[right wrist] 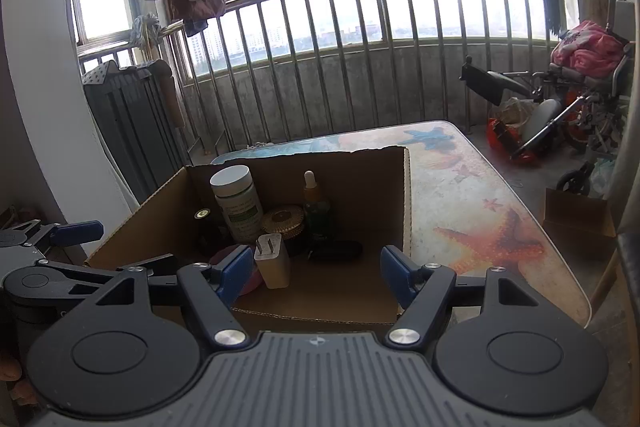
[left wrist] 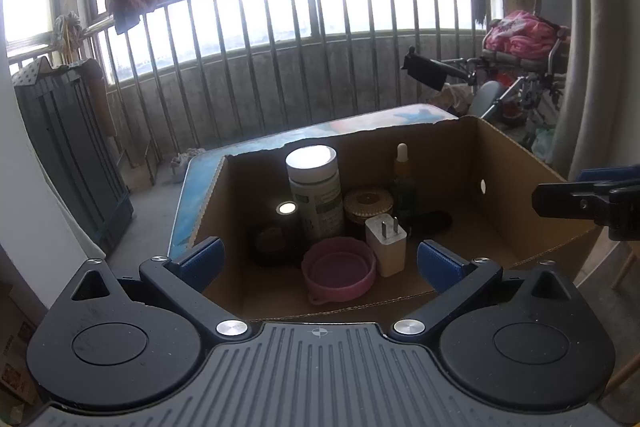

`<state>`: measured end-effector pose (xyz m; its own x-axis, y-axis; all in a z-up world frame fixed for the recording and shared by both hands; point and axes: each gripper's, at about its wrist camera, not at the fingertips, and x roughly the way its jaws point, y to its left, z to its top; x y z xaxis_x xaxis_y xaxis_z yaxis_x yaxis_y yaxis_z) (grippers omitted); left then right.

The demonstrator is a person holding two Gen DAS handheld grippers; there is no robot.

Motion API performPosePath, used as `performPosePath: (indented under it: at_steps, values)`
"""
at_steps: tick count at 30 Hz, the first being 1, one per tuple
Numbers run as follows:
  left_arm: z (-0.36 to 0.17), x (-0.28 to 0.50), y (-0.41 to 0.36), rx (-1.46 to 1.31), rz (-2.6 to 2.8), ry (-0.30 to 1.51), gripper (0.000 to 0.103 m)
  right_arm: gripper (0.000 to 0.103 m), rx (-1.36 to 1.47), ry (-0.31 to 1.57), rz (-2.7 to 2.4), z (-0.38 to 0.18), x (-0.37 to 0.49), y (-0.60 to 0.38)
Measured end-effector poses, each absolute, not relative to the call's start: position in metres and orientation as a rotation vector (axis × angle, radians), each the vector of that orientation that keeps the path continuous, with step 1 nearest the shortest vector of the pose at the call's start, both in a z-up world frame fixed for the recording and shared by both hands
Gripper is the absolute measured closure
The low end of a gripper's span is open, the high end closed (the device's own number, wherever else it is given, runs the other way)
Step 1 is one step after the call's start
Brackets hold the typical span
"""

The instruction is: Organize rigid objects

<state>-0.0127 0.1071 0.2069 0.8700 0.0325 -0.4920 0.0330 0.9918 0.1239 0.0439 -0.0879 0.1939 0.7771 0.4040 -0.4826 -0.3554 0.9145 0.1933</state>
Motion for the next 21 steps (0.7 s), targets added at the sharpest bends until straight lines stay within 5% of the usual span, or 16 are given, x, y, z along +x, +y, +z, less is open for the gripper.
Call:
performPosePath:
  at_steps: [21]
  values:
    - [0.2069, -0.0142, 0.1040, 0.118, -0.015, 0.513, 0.000, 0.030, 0.093, 0.543, 0.417, 0.1935, 0.0395, -0.0878]
